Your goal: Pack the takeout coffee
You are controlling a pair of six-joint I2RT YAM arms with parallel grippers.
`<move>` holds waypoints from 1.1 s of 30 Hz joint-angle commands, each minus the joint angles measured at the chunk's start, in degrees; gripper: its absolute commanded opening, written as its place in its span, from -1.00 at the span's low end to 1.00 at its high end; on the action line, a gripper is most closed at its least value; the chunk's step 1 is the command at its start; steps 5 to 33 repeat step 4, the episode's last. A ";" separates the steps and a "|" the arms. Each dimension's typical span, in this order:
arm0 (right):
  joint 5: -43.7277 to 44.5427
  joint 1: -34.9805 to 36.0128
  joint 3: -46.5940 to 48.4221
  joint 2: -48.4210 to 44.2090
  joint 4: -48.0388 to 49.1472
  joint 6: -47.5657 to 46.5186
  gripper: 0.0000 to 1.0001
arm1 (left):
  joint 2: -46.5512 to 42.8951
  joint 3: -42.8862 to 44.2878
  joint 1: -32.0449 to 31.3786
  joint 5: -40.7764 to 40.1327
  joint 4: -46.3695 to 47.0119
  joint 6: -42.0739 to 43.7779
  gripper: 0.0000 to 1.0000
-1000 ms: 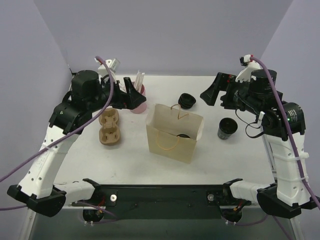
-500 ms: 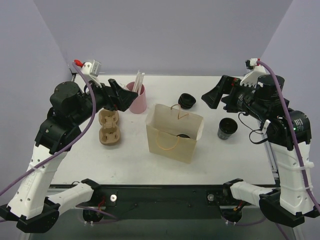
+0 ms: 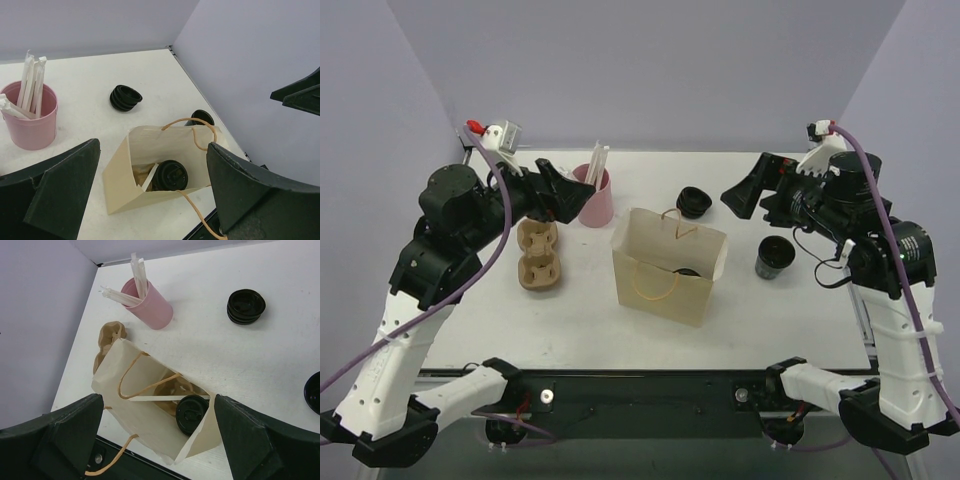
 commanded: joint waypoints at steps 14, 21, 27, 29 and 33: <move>-0.16 -0.17 -0.62 -1.25 2.20 2.10 1.00 | -1.35 -0.26 0.00 -0.33 2.98 1.59 0.94; -0.16 -0.17 -0.62 -1.25 2.20 2.10 1.00 | -1.35 -0.26 0.00 -0.33 2.98 1.59 0.94; -0.16 -0.17 -0.62 -1.25 2.20 2.10 1.00 | -1.35 -0.26 0.00 -0.33 2.98 1.59 0.94; -0.16 -0.17 -0.62 -1.25 2.20 2.10 1.00 | -1.35 -0.26 0.00 -0.33 2.98 1.59 0.94; -0.16 -0.17 -0.62 -1.25 2.20 2.10 1.00 | -1.35 -0.26 0.00 -0.33 2.98 1.59 0.94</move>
